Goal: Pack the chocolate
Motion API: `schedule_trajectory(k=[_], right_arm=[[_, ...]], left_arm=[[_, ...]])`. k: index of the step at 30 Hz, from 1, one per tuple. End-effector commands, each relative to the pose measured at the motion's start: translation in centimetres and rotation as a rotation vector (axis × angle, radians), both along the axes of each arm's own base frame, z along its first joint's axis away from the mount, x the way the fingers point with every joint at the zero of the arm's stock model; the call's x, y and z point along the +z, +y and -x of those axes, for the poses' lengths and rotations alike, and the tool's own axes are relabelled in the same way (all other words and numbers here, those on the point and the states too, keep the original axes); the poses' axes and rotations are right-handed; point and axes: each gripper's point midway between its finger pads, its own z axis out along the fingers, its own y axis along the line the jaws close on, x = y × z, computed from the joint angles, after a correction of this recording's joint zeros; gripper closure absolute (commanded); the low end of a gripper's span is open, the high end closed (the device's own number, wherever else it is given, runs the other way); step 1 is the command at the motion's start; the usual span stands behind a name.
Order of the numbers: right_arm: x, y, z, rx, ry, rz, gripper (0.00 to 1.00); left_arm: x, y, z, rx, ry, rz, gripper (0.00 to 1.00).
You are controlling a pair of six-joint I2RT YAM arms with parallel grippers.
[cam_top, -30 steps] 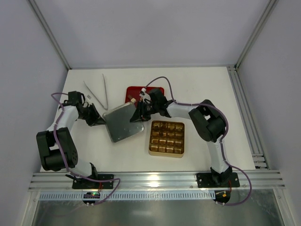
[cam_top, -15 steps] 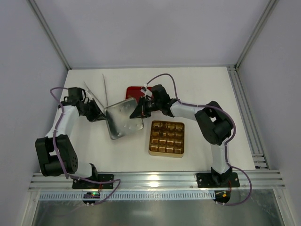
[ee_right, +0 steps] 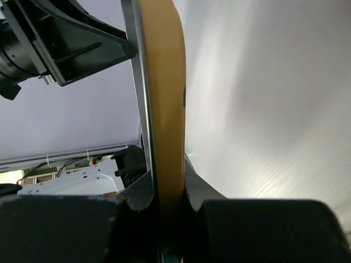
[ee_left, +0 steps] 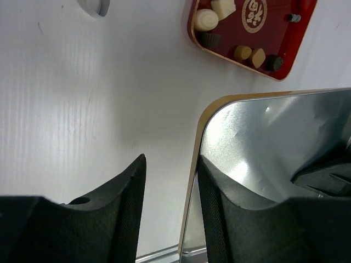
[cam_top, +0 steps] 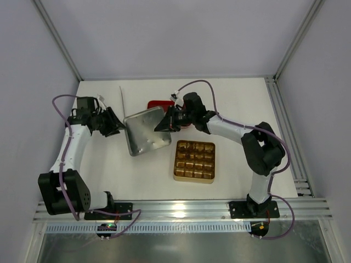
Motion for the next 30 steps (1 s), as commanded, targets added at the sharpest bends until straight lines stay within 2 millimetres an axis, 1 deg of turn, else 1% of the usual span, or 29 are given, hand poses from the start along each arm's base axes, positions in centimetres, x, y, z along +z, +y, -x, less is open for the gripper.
schedule_trajectory(k=[1, 2, 3, 4, 5, 6, 7, 8, 9, 10, 11, 12, 13, 15, 16, 17, 18, 19, 20, 22, 23, 25, 26, 27, 28, 29, 30], right_arm=[[3.0, -2.7, -1.7, -0.103, -0.008, 0.005, 0.96], [3.4, -3.4, -2.0, -0.125, -0.008, 0.011, 0.96], [3.8, -4.0, -2.4, -0.141, -0.016, 0.013, 0.96], [3.2, -5.2, -2.8, -0.175, 0.016, 0.049, 0.96], [3.4, -5.9, -3.1, -0.192, 0.017, 0.059, 0.96], [4.1, -6.5, -3.2, -0.205, -0.007, 0.069, 0.96], [3.5, -8.0, -3.7, -0.243, 0.022, 0.111, 0.96], [4.3, -8.5, -4.0, -0.257, 0.010, 0.118, 0.96], [4.3, -9.5, -3.8, -0.274, 0.029, 0.145, 0.96], [4.7, -10.1, -4.0, -0.290, 0.031, 0.150, 0.96], [5.0, -11.1, -4.5, -0.319, 0.036, 0.153, 0.96], [5.5, -11.7, -4.1, -0.330, 0.045, 0.154, 0.96], [5.8, -12.3, -4.3, -0.347, 0.046, 0.157, 0.96], [6.2, -13.8, -4.5, -0.390, 0.061, 0.177, 0.96], [6.8, -14.3, -4.5, -0.399, 0.054, 0.176, 0.96], [7.2, -14.7, -4.6, -0.415, 0.057, 0.176, 0.96], [7.5, -15.1, -4.7, -0.425, 0.066, 0.178, 0.96], [7.5, -15.3, -4.4, -0.427, 0.082, 0.190, 0.96], [8.1, -15.4, -4.5, -0.431, 0.081, 0.189, 0.96], [8.2, -15.7, -4.0, -0.431, 0.114, 0.203, 0.96], [8.6, -15.6, -3.9, -0.431, 0.119, 0.199, 0.96], [8.8, -15.8, -3.6, -0.429, 0.145, 0.204, 0.96], [9.1, -15.8, -3.6, -0.428, 0.144, 0.198, 0.96], [9.1, -15.7, -3.4, -0.428, 0.161, 0.198, 0.96], [9.2, -15.7, -3.3, -0.423, 0.164, 0.195, 0.96], [9.6, -15.7, -3.4, -0.424, 0.163, 0.192, 0.96], [9.4, -15.7, -3.3, -0.424, 0.179, 0.197, 0.96]], left_arm=[[5.1, 0.8, -1.8, 0.038, -0.159, -0.065, 0.57], [6.7, 0.7, -2.3, 0.044, -0.206, -0.091, 0.56], [8.1, -1.0, -2.5, -0.005, -0.252, -0.105, 0.54], [9.4, -2.2, -2.5, -0.041, -0.295, -0.122, 0.52], [11.4, -2.5, -3.1, -0.032, -0.356, -0.173, 0.52], [12.5, -5.5, -2.6, -0.115, -0.400, -0.179, 0.50], [13.6, -6.4, -2.4, -0.155, -0.446, -0.211, 0.48], [15.2, -7.4, -2.4, -0.171, -0.500, -0.242, 0.47], [15.9, -9.8, -1.5, -0.241, -0.541, -0.251, 0.44], [16.8, -10.9, -1.3, -0.280, -0.594, -0.274, 0.43], [17.6, -11.8, -0.5, -0.322, -0.635, -0.279, 0.41], [17.9, -11.7, -0.5, -0.307, -0.661, -0.333, 0.40], [18.3, -13.8, 0.6, -0.390, -0.719, -0.360, 0.39], [18.4, -15.0, 1.6, -0.432, -0.770, -0.433, 0.36], [18.6, -17.0, 3.0, -0.522, -0.828, -0.476, 0.36], [18.7, -18.0, 3.8, -0.555, -0.857, -0.505, 0.36], [18.1, -18.7, 4.3, -0.590, -0.875, -0.547, 0.34], [18.1, -18.9, 4.5, -0.577, -0.884, -0.594, 0.33], [18.0, -20.4, 5.8, -0.661, -0.926, -0.632, 0.32], [17.0, -21.4, 6.3, -0.698, -0.932, -0.699, 0.31], [16.8, -22.5, 7.1, -0.737, -0.953, -0.716, 0.30], [16.1, -23.8, 7.6, -0.799, -0.974, -0.774, 0.30], [16.2, -24.0, 7.7, -0.798, -0.982, -0.799, 0.30], [16.3, -24.8, 8.5, -0.841, -1.010, -0.820, 0.30], [16.0, -25.4, 8.6, -0.863, -1.014, -0.841, 0.29], [16.1, -25.7, 8.8, -0.873, -1.023, -0.856, 0.29], [16.0, -26.2, 9.1, -0.896, -1.032, -0.867, 0.28]])
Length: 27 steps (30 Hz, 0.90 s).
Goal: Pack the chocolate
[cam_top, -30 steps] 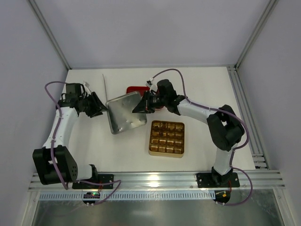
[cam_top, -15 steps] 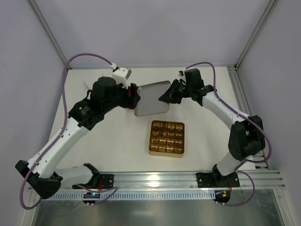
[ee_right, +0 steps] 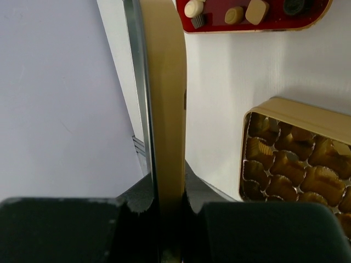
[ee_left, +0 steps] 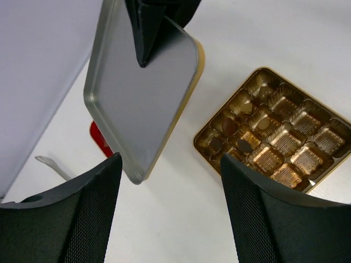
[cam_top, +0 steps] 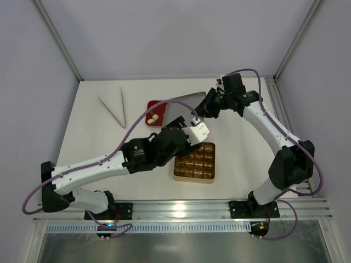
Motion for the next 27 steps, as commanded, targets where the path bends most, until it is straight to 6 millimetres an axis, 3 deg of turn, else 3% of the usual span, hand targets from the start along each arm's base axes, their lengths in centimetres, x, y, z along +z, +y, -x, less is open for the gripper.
schedule_trajectory(k=[1, 8, 16, 19, 27], right_arm=[[3.3, 0.1, 0.8, 0.009, -0.004, -0.045, 0.96], [4.1, 0.3, 0.6, 0.011, 0.013, -0.056, 0.96], [4.1, 0.3, 1.2, 0.014, 0.023, -0.062, 0.96], [4.2, 0.3, 1.5, 0.022, 0.024, -0.065, 0.96], [4.4, 0.2, 2.2, 0.045, 0.019, -0.067, 0.96]], left_arm=[[1.7, -0.9, -0.5, -0.008, -0.138, -0.081, 0.28], [0.1, -2.3, 0.1, -0.050, -0.177, -0.191, 0.26], [-0.3, -2.8, -2.7, 0.041, -0.290, -0.277, 0.25], [-0.9, -3.2, -3.7, 0.052, -0.301, -0.304, 0.26], [-0.1, -2.6, -6.5, 0.125, -0.347, -0.294, 0.34]])
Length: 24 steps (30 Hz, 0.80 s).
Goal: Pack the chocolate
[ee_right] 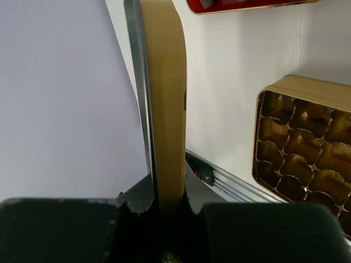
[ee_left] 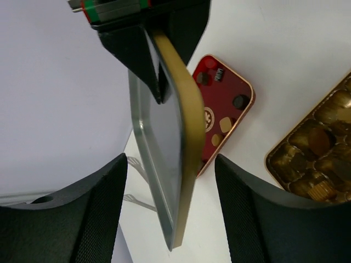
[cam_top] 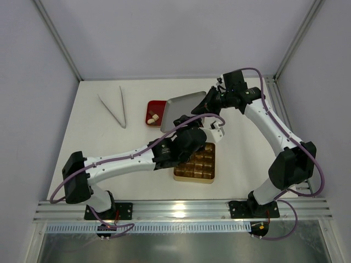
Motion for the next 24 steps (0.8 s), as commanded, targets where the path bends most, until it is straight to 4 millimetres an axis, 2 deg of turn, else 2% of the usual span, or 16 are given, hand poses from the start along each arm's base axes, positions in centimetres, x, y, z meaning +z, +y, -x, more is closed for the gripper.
schedule_trajectory(k=[1, 9, 10, 13, 16, 17, 18, 20, 21, 22, 23, 24], right_arm=[[2.5, 0.2, 0.9, 0.035, -0.054, -0.047, 0.96], [2.6, 0.3, 1.3, 0.046, -0.051, -0.064, 0.96], [2.7, 0.3, 1.3, 0.048, -0.051, -0.069, 0.96], [2.9, 0.5, 1.4, 0.059, -0.061, -0.084, 0.96], [3.4, 0.5, 1.3, 0.052, -0.090, -0.094, 0.92], [3.5, 0.4, 1.3, 0.052, -0.102, -0.089, 0.89], [3.4, 0.2, 1.1, 0.044, -0.114, -0.076, 0.76], [3.4, -0.2, 0.8, 0.027, -0.133, -0.056, 0.60], [3.8, -0.4, 0.8, 0.022, -0.160, -0.053, 0.44], [3.6, -0.8, 0.4, 0.001, -0.173, -0.038, 0.37], [4.2, -1.3, 0.2, -0.019, -0.206, -0.036, 0.27], [4.3, -1.6, -0.2, -0.034, -0.225, -0.031, 0.23]], left_arm=[[3.2, 0.0, -1.4, 0.035, -0.081, 0.101, 0.37], [2.7, 0.4, -1.9, 0.029, -0.089, 0.099, 0.66], [2.6, 0.4, -1.9, 0.029, -0.091, 0.095, 0.77], [2.9, 0.3, -2.0, 0.035, -0.104, 0.100, 0.97], [3.6, 0.1, -2.0, 0.029, -0.111, 0.127, 1.00], [3.9, 0.0, -2.0, 0.025, -0.112, 0.139, 1.00], [4.2, 0.1, -2.0, 0.025, -0.111, 0.154, 1.00], [4.8, -0.1, -1.8, 0.014, -0.108, 0.180, 1.00], [4.9, -0.1, -1.7, 0.011, -0.100, 0.190, 1.00], [5.1, -0.1, -1.6, 0.006, -0.092, 0.201, 1.00], [5.6, -0.3, -1.4, -0.005, -0.085, 0.218, 1.00], [5.8, -0.4, -1.3, -0.013, -0.075, 0.231, 1.00]])
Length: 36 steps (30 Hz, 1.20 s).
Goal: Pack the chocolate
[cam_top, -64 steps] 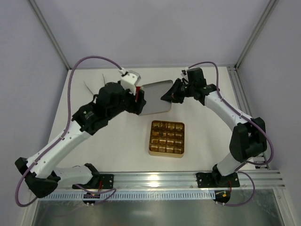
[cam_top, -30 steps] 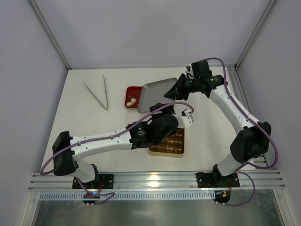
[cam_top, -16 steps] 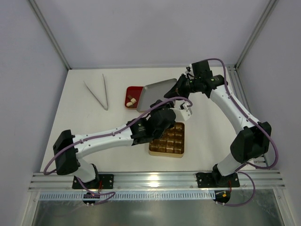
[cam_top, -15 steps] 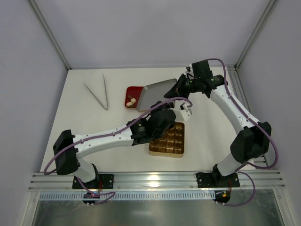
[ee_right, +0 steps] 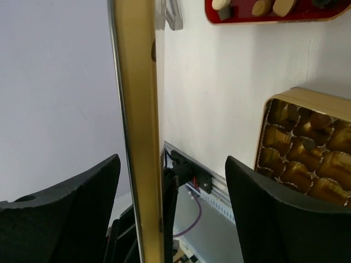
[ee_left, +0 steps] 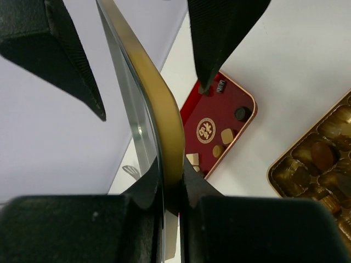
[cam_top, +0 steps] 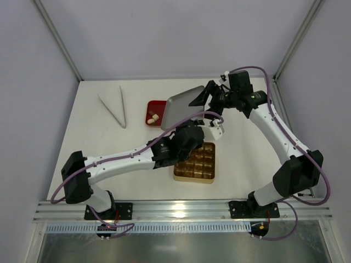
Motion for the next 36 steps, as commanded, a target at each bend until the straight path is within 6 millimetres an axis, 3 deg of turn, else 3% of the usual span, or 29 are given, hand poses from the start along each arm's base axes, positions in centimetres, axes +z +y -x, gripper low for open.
schedule_trajectory(k=[1, 5, 9, 12, 15, 17, 18, 20, 22, 23, 25, 26, 27, 28, 29, 32, 33, 35, 36], right_arm=[[2.4, -1.9, -1.0, -0.075, -0.147, 0.016, 0.21], [3.7, -4.4, -2.4, -0.173, -0.245, 0.058, 0.08], [5.1, -7.5, -2.9, -0.292, -0.336, 0.119, 0.04], [5.5, -9.9, -2.7, -0.378, -0.391, 0.158, 0.02], [6.8, -11.5, -1.9, -0.429, -0.469, 0.207, 0.01], [7.1, -12.7, -1.4, -0.459, -0.511, 0.262, 0.01], [6.7, -13.2, -1.2, -0.470, -0.513, 0.286, 0.01], [6.8, -13.7, -0.4, -0.466, -0.547, 0.309, 0.01], [5.5, -13.9, 0.1, -0.450, -0.550, 0.335, 0.00], [5.1, -14.0, 0.4, -0.442, -0.554, 0.344, 0.00], [3.6, -14.0, 1.2, -0.416, -0.551, 0.361, 0.00], [3.1, -13.9, 1.4, -0.407, -0.554, 0.363, 0.00], [1.8, -14.0, 1.9, -0.392, -0.543, 0.378, 0.00], [1.4, -13.9, 2.0, -0.384, -0.546, 0.374, 0.00], [0.1, -13.9, 2.3, -0.371, -0.526, 0.385, 0.00], [-0.9, -14.0, 2.9, -0.352, -0.530, 0.397, 0.00], [-1.9, -14.0, 3.1, -0.347, -0.513, 0.406, 0.00], [-2.6, -13.8, 3.4, -0.330, -0.505, 0.400, 0.00], [-3.5, -13.7, 3.6, -0.323, -0.488, 0.399, 0.00]], left_arm=[[5.0, -0.1, 0.3, -0.006, -0.009, 0.190, 1.00], [4.9, -0.4, 1.0, -0.017, 0.059, 0.234, 1.00], [4.6, -0.6, 1.9, -0.024, 0.151, 0.291, 1.00], [4.6, -0.6, 2.6, -0.029, 0.245, 0.365, 1.00], [5.6, -0.4, 2.6, -0.038, 0.381, 0.513, 1.00], [6.7, -0.9, 3.5, -0.094, 0.495, 0.616, 1.00], [7.2, 0.1, 2.6, -0.052, 0.546, 0.707, 1.00], [8.1, -0.2, 3.3, -0.114, 0.676, 0.802, 1.00], [9.1, 0.7, 2.4, -0.101, 0.810, 0.957, 1.00], [9.3, 0.2, 3.6, -0.157, 0.915, 0.990, 1.00], [10.2, 1.0, 2.8, -0.136, 1.004, 1.121, 1.00], [9.5, 0.6, 3.8, -0.177, 1.106, 1.134, 1.00], [9.6, 1.2, 3.2, -0.139, 1.170, 1.219, 1.00], [11.2, 1.2, 3.2, -0.207, 1.167, 1.276, 1.00], [9.5, 1.3, 3.7, -0.204, 1.247, 1.287, 1.00], [10.3, 1.5, 3.7, -0.243, 1.339, 1.407, 1.00], [8.8, 1.4, 4.1, -0.233, 1.389, 1.404, 1.00], [8.4, 1.2, 4.3, -0.254, 1.432, 1.428, 1.00], [6.6, 1.2, 4.6, -0.232, 1.483, 1.423, 1.00]])
